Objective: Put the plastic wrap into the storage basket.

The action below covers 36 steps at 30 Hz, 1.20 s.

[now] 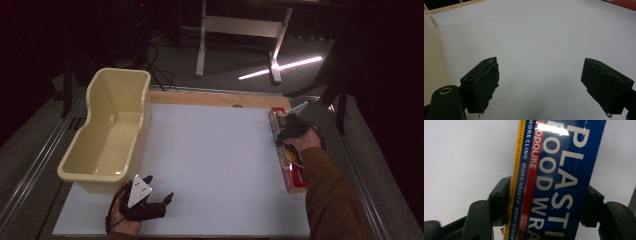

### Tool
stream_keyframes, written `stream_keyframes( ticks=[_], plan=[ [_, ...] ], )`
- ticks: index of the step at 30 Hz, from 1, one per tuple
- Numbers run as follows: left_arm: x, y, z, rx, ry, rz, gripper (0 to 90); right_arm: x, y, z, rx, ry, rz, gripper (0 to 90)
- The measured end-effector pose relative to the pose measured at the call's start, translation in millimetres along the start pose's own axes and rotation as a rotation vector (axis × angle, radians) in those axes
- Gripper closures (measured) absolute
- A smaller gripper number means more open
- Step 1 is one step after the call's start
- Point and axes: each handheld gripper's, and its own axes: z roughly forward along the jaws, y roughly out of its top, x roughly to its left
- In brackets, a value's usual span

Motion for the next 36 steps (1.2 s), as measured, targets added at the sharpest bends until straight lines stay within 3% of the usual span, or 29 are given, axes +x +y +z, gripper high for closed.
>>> stream_keyframes(
  ticks=[6, 10, 15, 21, 22, 26, 28, 29, 30, 31, 32, 33, 36],
  plan=[
    [0.2, -0.2, -0.7, -0.003, 0.002, -0.002, 14.9, 4.9, 0.6, -1.1, 0.036, -0.007, 0.012, 40.8],
    [-0.4, 0.0, -0.1, -0.001, 0.002, 0.001, 14.9, 8.9, -3.3, -4.7, 0.059, 0.025, 0.016, 42.2],
    [-0.9, 0.0, 0.8, 0.0, 0.002, -0.001, 14.9, 11.6, -5.2, -13.7, 0.038, 0.072, 0.03, 42.5],
    [-1.3, 0.5, 1.2, 0.001, -0.001, 0.005, 14.9, 22.5, -6.4, -33.6, 0.009, 0.153, 0.016, 42.7],
    [-1.3, 0.7, 1.2, -0.001, 0.0, 0.005, 14.9, 26.9, -6.7, -39.7, -0.008, 0.192, 0.015, 42.7],
    [-1.7, 1.0, 1.0, -0.004, -0.001, 0.005, 14.9, 34.4, -6.4, -46.6, -0.038, 0.251, 0.01, 42.7],
    [-1.8, 1.1, 1.2, -0.004, -0.001, 0.006, 14.9, 42.7, -5.6, -52.1, -0.064, 0.315, 0.009, 42.7],
    [-1.8, 1.1, 1.2, -0.004, -0.001, 0.006, 14.9, 42.7, -5.6, -52.1, -0.064, 0.315, 0.009, 42.7],
    [-1.9, 1.2, 1.4, -0.002, -0.002, 0.008, 14.9, 49.4, -5.0, -55.0, -0.078, 0.358, 0.007, 42.7],
    [-1.9, 1.2, 1.4, -0.002, -0.002, 0.008, 14.9, 49.4, -5.0, -55.0, -0.078, 0.358, 0.007, 42.7],
    [-2.1, 1.3, 1.4, -0.002, -0.003, 0.01, 14.9, 56.5, -4.5, -57.2, -0.092, 0.395, 0.004, 42.7],
    [-2.1, 1.3, 1.4, -0.002, -0.003, 0.01, 14.9, 56.5, -4.5, -57.2, -0.092, 0.395, 0.004, 42.7],
    [-2.3, 1.3, 1.3, -0.004, -0.003, 0.009, 14.9, 71.8, -3.5, -61.0, -0.114, 0.453, -0.002, 42.7]
  ],
)
